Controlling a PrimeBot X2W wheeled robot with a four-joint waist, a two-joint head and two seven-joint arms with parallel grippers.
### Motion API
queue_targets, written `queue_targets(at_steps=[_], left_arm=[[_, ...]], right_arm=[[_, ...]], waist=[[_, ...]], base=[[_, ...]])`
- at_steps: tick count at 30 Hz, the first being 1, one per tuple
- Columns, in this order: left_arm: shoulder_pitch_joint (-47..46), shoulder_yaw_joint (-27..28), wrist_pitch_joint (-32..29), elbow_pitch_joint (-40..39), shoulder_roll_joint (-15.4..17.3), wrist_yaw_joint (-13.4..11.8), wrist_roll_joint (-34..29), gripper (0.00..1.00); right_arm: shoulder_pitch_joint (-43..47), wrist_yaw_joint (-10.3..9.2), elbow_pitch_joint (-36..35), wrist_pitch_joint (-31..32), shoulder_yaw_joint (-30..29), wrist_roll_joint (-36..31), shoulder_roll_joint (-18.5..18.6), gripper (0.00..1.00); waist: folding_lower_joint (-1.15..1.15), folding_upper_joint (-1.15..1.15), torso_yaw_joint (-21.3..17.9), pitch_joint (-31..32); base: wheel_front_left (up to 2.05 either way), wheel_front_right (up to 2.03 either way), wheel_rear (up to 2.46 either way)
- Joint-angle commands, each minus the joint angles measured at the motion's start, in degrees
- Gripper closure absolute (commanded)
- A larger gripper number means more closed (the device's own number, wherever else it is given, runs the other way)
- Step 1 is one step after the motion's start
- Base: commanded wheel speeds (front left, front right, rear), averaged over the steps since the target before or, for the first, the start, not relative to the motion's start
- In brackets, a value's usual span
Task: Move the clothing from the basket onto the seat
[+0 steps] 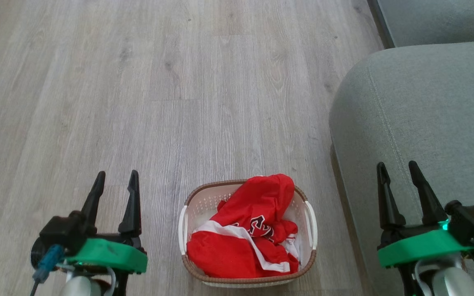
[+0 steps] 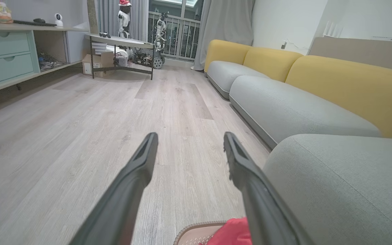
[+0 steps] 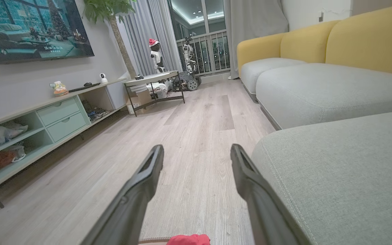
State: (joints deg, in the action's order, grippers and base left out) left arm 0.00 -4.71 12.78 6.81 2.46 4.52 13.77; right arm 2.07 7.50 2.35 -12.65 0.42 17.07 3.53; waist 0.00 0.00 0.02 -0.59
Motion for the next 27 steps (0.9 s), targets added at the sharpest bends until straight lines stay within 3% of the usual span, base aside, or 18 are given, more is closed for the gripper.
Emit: queue_targets(at_steps=[1,10,27], left_arm=[[-2.41,1.54,0.77,-2.48,0.8,-0.22,-1.56,0.0],[-2.5,1.17,2.22,-3.31,0.82,-0.3,-7.33,0.0],[-3.6,1.07,2.22,-2.72,0.71,0.05,-6.72,0.0]], right_arm=[[-1.24,-0.01,-2.45,-0.89,1.51,-1.54,0.52,0.0],[-1.11,-0.01,-3.67,-2.35,2.17,-7.11,0.46,0.0],[-2.09,-0.01,-3.9,-2.35,1.89,-6.5,0.21,0.0]], waist=[[0.0,0.0,0.0,0.0],[0.0,0.0,-0.26,-0.32],[0.0,0.0,-1.83,-2.84]], base=[[0.0,0.0,0.0],[0.0,0.0,0.0],[0.0,0.0,0.0]])
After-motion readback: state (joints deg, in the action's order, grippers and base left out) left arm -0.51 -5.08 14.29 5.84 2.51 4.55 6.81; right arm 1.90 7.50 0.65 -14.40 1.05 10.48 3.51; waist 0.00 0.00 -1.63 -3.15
